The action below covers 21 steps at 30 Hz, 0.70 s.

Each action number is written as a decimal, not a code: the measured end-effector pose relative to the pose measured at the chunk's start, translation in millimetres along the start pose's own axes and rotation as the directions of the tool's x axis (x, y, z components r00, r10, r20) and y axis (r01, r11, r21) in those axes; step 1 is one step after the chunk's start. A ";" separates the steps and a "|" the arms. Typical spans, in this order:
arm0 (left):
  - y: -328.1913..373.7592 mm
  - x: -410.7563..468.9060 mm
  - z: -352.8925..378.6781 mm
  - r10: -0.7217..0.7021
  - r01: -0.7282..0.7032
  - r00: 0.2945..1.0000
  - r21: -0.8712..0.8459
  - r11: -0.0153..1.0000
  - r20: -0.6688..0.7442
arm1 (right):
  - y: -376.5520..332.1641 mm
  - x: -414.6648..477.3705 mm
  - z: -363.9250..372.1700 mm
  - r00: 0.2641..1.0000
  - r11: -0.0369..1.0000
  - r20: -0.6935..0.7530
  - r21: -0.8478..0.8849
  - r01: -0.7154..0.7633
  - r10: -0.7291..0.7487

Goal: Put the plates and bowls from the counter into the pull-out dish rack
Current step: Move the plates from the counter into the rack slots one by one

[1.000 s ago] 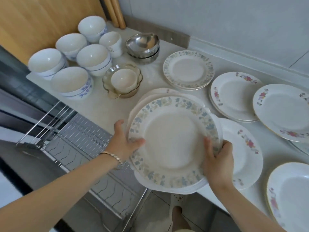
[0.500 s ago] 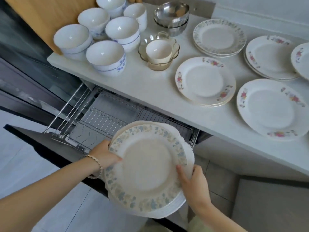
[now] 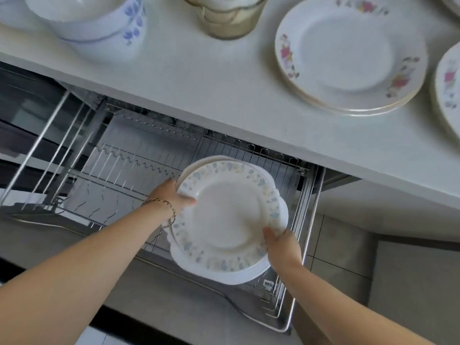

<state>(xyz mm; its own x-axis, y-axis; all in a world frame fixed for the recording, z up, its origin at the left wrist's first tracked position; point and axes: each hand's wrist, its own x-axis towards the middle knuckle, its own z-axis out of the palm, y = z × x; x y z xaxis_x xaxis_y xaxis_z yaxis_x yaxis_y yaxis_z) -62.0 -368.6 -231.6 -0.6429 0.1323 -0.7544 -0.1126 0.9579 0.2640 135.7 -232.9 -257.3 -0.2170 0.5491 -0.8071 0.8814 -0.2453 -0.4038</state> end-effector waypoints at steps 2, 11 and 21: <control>4.7 29.1 11.6 0.030 -0.030 0.999 -0.008 1.000 -0.019 | 0.3 26.8 10.7 0.999 0.998 -0.024 0.033 -0.045 0.045; 48.0 108.1 61.7 0.101 -0.101 0.995 0.000 0.995 -0.005 | -7.8 108.0 20.1 0.972 0.992 -0.205 0.074 -0.099 0.112; 54.2 106.9 92.7 0.058 -0.045 0.983 0.076 0.996 -0.175 | -14.3 105.1 37.0 0.925 0.962 -0.343 0.262 -0.071 0.162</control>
<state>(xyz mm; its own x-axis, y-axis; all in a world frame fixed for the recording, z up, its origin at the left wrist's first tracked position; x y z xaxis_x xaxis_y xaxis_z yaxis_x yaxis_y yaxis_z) -66.6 -278.9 -353.6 -0.7713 0.1409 -0.6207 -0.0253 0.9676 0.2511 84.8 -201.3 -352.2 0.0856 0.7426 -0.6643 0.7538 -0.4843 -0.4442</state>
